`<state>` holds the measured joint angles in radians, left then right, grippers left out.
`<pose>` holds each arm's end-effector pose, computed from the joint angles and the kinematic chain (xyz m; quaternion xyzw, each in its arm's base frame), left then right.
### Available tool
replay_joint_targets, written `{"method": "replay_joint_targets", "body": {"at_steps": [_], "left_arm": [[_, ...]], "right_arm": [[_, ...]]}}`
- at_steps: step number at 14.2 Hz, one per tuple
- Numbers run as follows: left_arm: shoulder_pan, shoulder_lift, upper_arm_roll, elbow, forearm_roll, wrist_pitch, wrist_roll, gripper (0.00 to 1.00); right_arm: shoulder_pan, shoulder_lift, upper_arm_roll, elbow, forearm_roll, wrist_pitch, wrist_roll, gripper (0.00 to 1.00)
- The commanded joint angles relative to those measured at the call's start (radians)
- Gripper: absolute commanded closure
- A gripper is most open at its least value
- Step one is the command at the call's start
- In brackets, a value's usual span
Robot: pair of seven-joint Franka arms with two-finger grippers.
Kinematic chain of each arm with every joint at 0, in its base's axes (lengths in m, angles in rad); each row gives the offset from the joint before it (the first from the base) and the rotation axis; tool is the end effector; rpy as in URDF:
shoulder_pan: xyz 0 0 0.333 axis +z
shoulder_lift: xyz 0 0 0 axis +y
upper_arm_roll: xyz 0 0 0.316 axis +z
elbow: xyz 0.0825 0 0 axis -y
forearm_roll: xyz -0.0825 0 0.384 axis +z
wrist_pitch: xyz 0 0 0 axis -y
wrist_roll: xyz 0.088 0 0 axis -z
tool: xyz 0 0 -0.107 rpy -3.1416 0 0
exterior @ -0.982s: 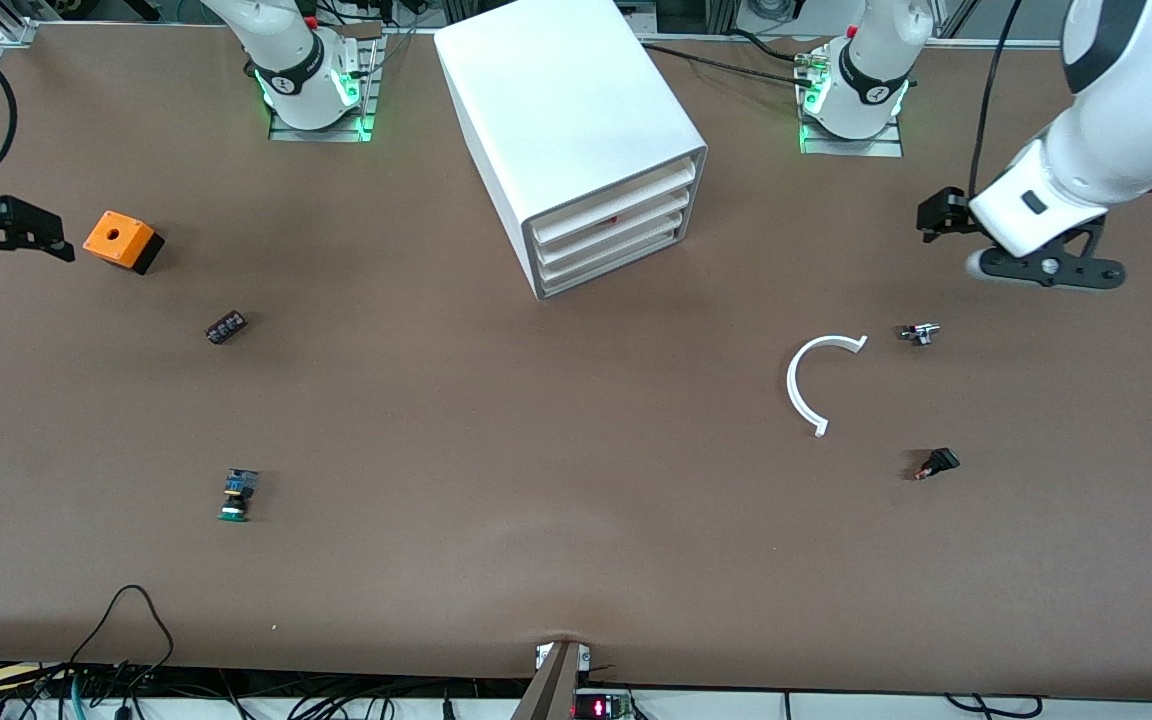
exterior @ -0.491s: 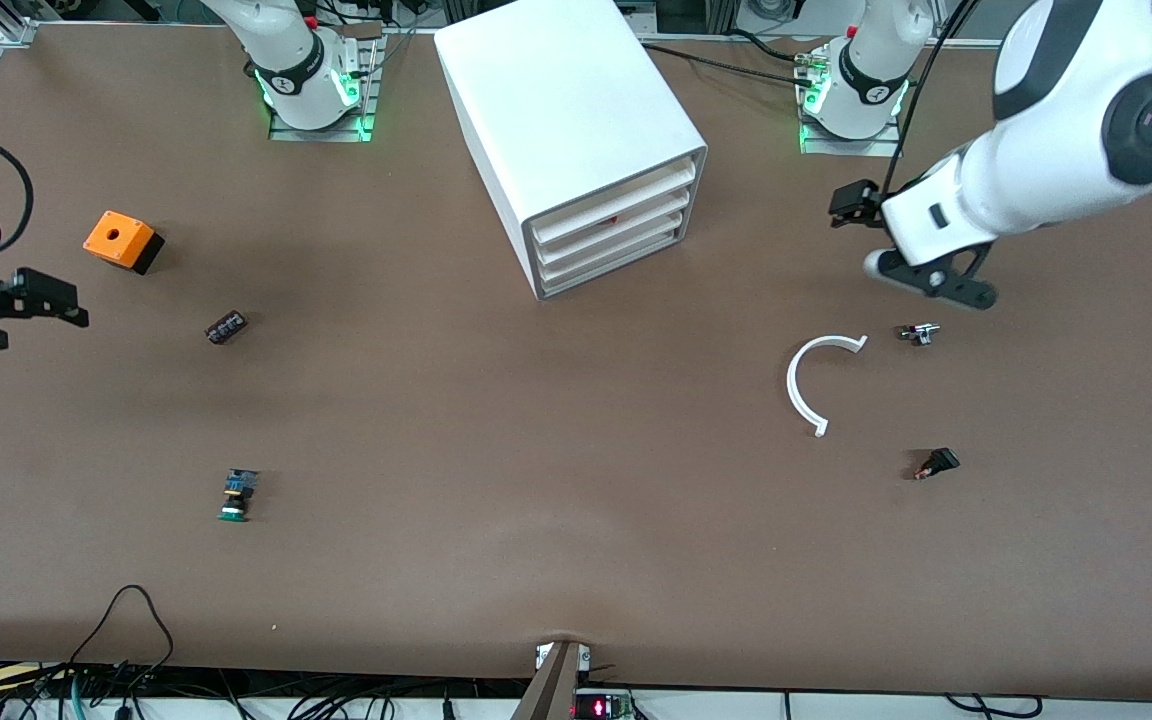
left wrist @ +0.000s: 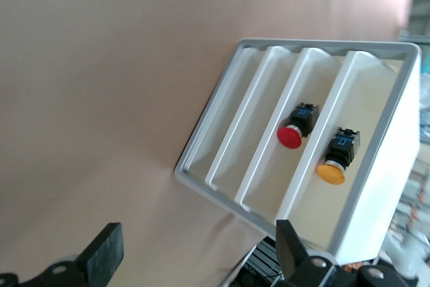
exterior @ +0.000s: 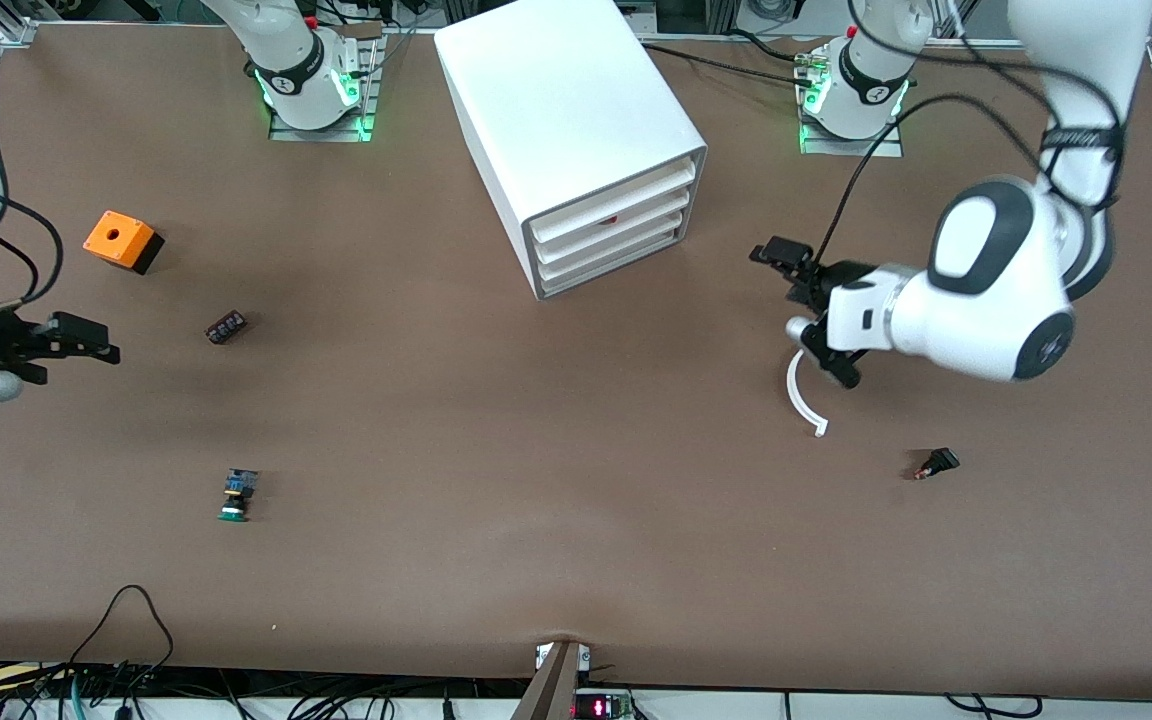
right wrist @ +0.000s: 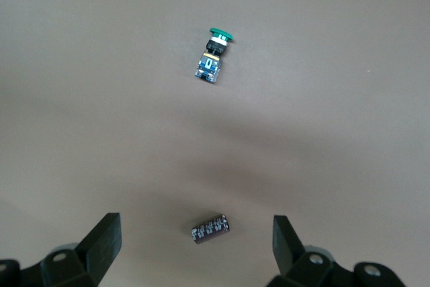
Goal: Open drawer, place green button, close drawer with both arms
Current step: 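Reach the left gripper to the drawer while the right gripper reaches the button, then grasp the drawer front with the left gripper while the right gripper lowers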
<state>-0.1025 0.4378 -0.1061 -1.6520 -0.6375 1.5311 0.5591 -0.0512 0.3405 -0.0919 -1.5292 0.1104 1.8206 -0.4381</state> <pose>0.5868 -0.1844 0.3511 0.8670 -0.2718 -0.2000 0.3667 0.6527 -0.0775 0.4589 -0.9899 -0.1343 0.0119 0.0430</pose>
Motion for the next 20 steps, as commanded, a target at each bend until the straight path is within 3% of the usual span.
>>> {"method": "replay_joint_targets", "body": {"at_steps": [1,7,11,14,17,19,20], "left_arm": [[0.001,0.123,-0.006,0.015,-0.150,0.053,0.245,0.00],[-0.003,0.159,-0.066,-0.237,-0.523,0.262,0.571,0.00],[-0.006,0.182,-0.131,-0.339,-0.677,0.323,0.656,0.03],[-0.026,0.242,-0.144,-0.368,-0.792,0.324,0.796,0.10],[-0.055,0.301,-0.155,-0.385,-0.919,0.320,0.956,0.26],[-0.066,0.300,-0.156,-0.400,-0.952,0.320,0.978,0.53],[-0.066,0.300,-0.158,-0.402,-0.952,0.319,0.978,0.57]], "right_arm": [[-0.001,0.063,0.004,0.027,0.008,0.006,-0.019,0.00],[0.043,0.184,0.004,0.015,-0.003,0.236,-0.019,0.00],[0.070,0.268,0.003,0.006,-0.012,0.382,-0.010,0.00],[0.108,0.330,0.001,-0.011,-0.002,0.466,0.062,0.01],[0.123,0.345,0.000,-0.023,-0.003,0.486,0.225,0.01],[0.117,0.362,-0.003,-0.022,-0.002,0.491,0.237,0.01],[0.116,0.365,-0.006,-0.022,-0.003,0.493,0.237,0.01]]}}
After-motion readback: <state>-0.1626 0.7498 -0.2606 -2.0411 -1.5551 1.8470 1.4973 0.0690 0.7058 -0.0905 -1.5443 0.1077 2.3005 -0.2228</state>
